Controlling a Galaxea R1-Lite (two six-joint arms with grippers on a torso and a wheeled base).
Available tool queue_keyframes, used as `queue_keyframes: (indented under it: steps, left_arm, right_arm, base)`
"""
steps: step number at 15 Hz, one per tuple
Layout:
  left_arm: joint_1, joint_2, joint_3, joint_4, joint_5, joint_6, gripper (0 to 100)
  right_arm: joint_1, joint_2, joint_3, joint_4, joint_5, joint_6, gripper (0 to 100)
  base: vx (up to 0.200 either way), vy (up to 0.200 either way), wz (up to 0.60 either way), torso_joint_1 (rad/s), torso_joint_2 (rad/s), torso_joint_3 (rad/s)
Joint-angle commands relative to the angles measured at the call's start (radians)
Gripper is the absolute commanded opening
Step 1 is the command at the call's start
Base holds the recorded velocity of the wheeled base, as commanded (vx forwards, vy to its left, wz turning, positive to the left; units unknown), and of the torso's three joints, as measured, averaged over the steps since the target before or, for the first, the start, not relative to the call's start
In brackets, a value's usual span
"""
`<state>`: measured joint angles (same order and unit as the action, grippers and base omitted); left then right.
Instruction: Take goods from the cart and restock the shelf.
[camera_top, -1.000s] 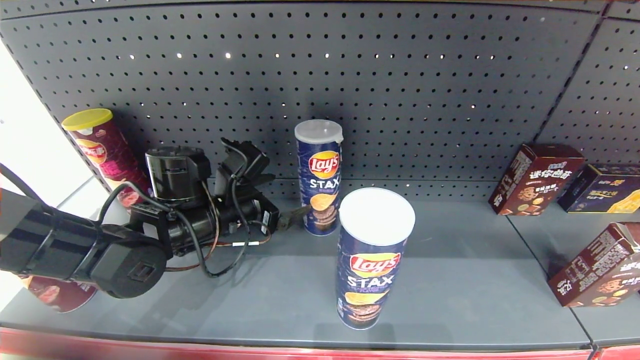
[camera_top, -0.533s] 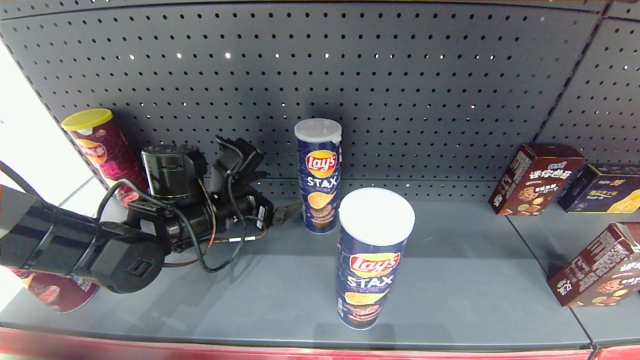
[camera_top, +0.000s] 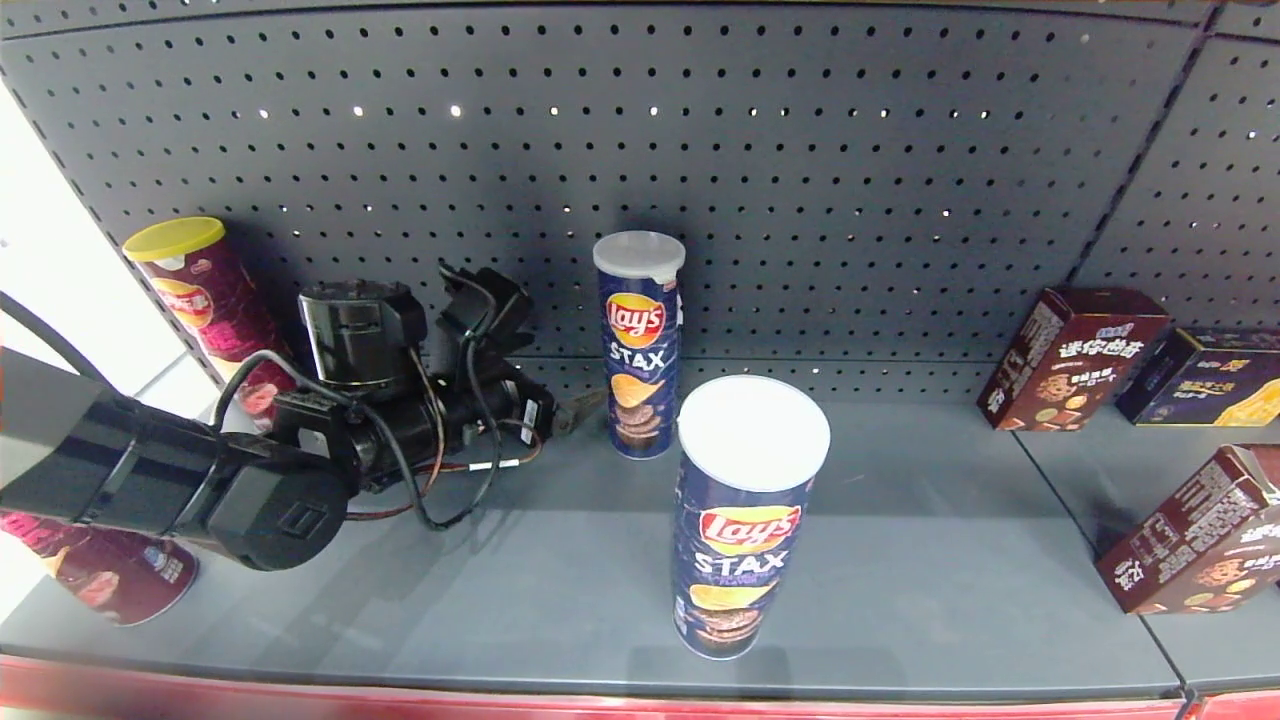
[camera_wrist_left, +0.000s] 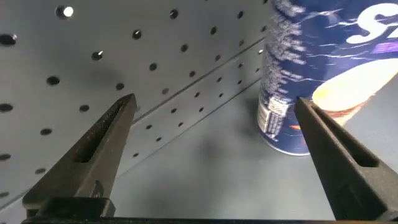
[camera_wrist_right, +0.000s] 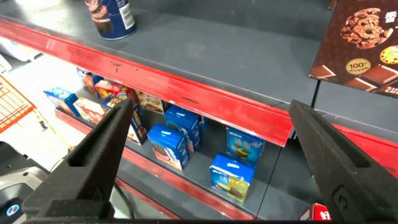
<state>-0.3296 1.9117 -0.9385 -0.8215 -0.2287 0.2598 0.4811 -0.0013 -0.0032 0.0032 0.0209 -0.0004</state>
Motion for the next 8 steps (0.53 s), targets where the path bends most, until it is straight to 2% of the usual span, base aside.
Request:
queue_keyframes:
  steps: [1, 8]
  left_arm:
    - [0.004, 0.000, 0.010, -0.001, 0.006, -0.001, 100]
    - [0.009, 0.030, 0.004, -0.002, 0.054, -0.001, 100]
  right_arm:
    - [0.001, 0.001, 0.000, 0.000, 0.001, 0.000, 100]
    - [0.001, 0.001, 0.000, 0.000, 0.001, -0.001, 100]
  base:
    - [0.000, 0.000, 0.00, 0.000, 0.00, 0.000]
    - [0.000, 0.000, 0.00, 0.000, 0.00, 0.000]
